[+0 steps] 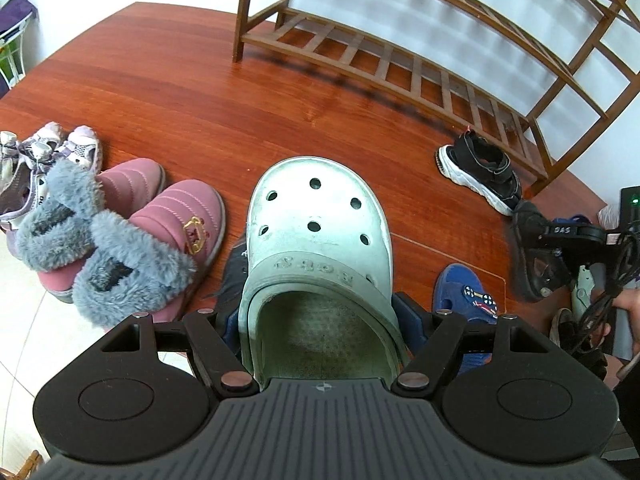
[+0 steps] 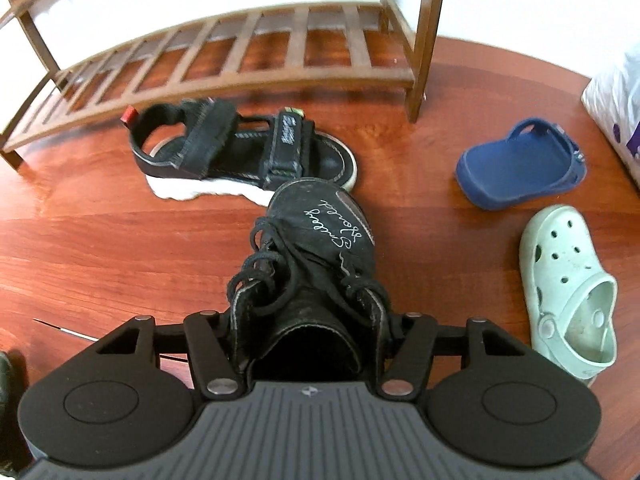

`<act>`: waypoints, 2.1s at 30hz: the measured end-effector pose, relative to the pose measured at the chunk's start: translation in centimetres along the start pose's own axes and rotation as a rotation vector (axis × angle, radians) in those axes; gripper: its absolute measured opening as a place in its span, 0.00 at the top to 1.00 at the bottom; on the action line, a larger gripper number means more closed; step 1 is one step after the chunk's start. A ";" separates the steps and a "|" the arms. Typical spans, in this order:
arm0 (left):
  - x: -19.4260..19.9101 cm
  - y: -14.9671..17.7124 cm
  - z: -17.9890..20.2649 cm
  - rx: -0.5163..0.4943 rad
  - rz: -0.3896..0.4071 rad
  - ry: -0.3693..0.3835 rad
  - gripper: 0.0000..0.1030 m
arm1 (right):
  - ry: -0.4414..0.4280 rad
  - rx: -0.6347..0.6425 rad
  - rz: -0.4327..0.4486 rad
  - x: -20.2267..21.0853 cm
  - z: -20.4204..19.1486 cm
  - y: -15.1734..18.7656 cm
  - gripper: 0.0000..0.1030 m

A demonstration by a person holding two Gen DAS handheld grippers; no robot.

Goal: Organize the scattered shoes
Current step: 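Set the black shoe beside the first one with the right tool while the left tool holds the clog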

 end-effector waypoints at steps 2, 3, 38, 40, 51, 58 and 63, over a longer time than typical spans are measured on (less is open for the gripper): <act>0.4 -0.1 -0.4 0.004 0.002 0.001 0.28 | -0.010 0.002 0.023 1.6 -0.4 -0.1 0.36; 0.6 -0.3 -0.8 0.008 0.004 0.002 0.28 | -0.015 0.004 0.035 2.4 -0.7 -0.2 0.36; 3.8 -5.4 -9.9 -0.160 -0.060 0.088 0.28 | -0.216 -0.016 -0.090 4.7 -25.7 8.9 0.36; 3.8 -5.6 -10.1 -0.165 -0.062 0.088 0.28 | -0.198 -0.004 -0.094 4.3 -26.3 9.1 0.35; 3.5 -6.4 -11.2 -0.161 -0.080 0.102 0.28 | -0.132 0.038 -0.092 3.2 -28.3 9.4 0.28; 3.2 -6.8 -11.0 -0.176 -0.079 0.114 0.28 | -0.130 0.081 -0.061 4.2 -28.6 8.9 0.13; 2.9 -6.9 -10.3 -0.192 -0.083 0.131 0.28 | -0.129 0.086 0.008 6.8 -27.7 8.4 0.03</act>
Point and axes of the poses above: each gripper's, at about its wrist camera, not at the fingertips, and x roughly against the way its jaws point, z to its right, y to its underside, the point moved 1 cm from there along -x, roughly the way its jaws point, and after that the axes turned 13 degrees about x, right-handed, at the moved point
